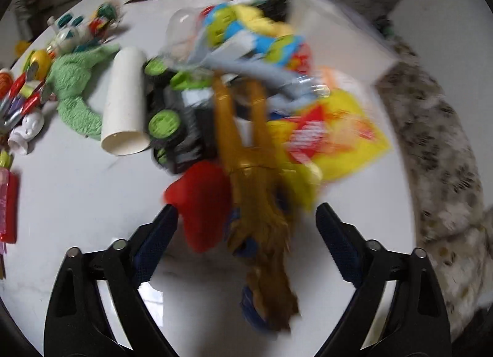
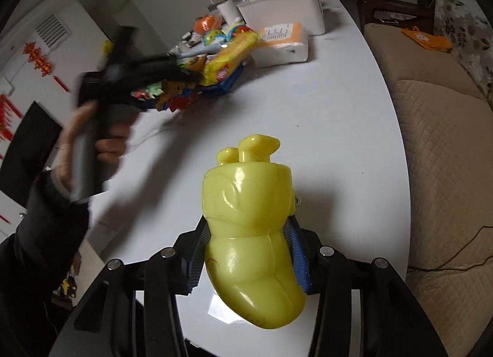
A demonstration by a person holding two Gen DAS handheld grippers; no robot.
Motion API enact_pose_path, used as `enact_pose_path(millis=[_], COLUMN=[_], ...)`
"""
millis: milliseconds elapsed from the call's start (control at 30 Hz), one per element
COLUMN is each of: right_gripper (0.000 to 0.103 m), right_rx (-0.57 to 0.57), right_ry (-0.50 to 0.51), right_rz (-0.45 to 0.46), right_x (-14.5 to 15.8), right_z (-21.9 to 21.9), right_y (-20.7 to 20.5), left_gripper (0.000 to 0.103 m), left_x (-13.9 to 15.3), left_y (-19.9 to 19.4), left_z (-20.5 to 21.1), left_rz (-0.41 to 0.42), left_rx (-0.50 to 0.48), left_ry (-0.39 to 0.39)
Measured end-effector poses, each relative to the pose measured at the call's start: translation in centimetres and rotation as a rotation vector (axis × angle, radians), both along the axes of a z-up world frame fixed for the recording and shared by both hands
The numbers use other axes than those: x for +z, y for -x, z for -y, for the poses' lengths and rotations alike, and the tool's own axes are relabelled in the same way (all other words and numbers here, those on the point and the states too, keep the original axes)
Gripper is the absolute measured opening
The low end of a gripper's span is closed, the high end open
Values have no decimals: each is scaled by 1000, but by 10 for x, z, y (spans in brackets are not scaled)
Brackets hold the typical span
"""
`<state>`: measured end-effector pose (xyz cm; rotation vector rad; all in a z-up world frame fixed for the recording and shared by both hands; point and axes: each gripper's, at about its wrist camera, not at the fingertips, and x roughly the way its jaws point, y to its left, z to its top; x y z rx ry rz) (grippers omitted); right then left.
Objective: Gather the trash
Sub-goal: 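Grasp the yellow plastic toy with the right gripper while the left grasps the gold figure, then drop the yellow toy and gold figure into the cardboard box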
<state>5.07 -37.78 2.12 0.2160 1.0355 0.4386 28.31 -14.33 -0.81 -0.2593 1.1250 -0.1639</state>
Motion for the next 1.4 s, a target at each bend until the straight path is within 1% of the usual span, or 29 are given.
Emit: enact_pose_path(millis=[33,67,100,167,200,233,267,300,367,433,500,533,600,700,800,833,900,967,1000,1033,1067,1100,1133,1200,1233,1300,1333,1367,1400], right_gripper=[47,47,47,47,47,47,47,47,47,47,47,47,47,47,47,47,47,47,47,47,47,47,47,47,47,47,47,47,47], right_rx=[1,1,-1,-3,1,8,15,27,49,71,89,95,109,124,137,138,135,134,133,134,130,125,121,113,113,110,108,107,105], right_ry=[-11,-21,-31,-40,-46,-56,-63,-68,-83,-109,-117,-125,-138,-122,-102,-102,-110,-111,-111,-113,-117,-123,-127,-135,-137,-142,-145,-149,-150], right_rz=[13,24,34,62,75,87,94,102,110,103,101,94,79,74,68,63,49,46,43,41,37,30,26,16,14,5,2,0,0], right_x=[2,2,4,8,10,12,12,14,15,15,11,9,4,1,-4,-5,-8,-11,-12,-13,-16,-18,-20,-25,-26,-31,-32,-34,-34], right_z=[0,2,1,-4,-8,-12,-18,-24,-39,-52,-72,-78,-94,-110,-117,-118,-118,-117,-117,-117,-116,-115,-115,-114,-114,-114,-114,-114,-114], right_y=[2,6,7,10,12,16,16,18,26,29,36,37,40,46,52,52,53,49,50,50,50,50,50,49,50,48,48,46,46], left_gripper=[39,25,21,11,2,2,2,2,2,2,0,0,0,0,0,0,0,3,23,46,78,87,87,87,87,85,81,58,47], left_x=[-2,-3,-2,14,28,37,50,60,70,74,69,61,45,19,1,-1,0,9,12,16,20,25,26,27,24,15,6,-3,-11], left_y=[2,5,9,33,54,68,90,109,135,159,173,181,186,199,206,209,220,228,228,225,223,221,219,207,195,174,158,148,139], left_z=[-3,-7,-11,-19,-24,-28,-35,-43,-55,-70,-82,-91,-101,-115,-128,-131,-137,-138,-136,-131,-127,-121,-116,-106,-100,-95,-93,-92,-92], left_rz=[1,10,23,123,199,245,312,359,416,443,428,400,368,306,265,259,281,335,347,355,371,405,425,426,402,338,279,235,198], left_rx=[-14,-25,-36,-55,-88,-104,-121,-142,-160,-176,-176,-178,-183,-186,-168,-160,-159,-171,-192,-227,-244,-286,-314,-378,-426,-458,-468,-469,-467], left_ry=[28,45,47,-31,-69,-88,-118,-117,-117,-134,-136,-114,-106,-93,-86,-75,-38,-61,-68,-99,-134,-182,-227,-314,-340,-371,-365,-364,-350])
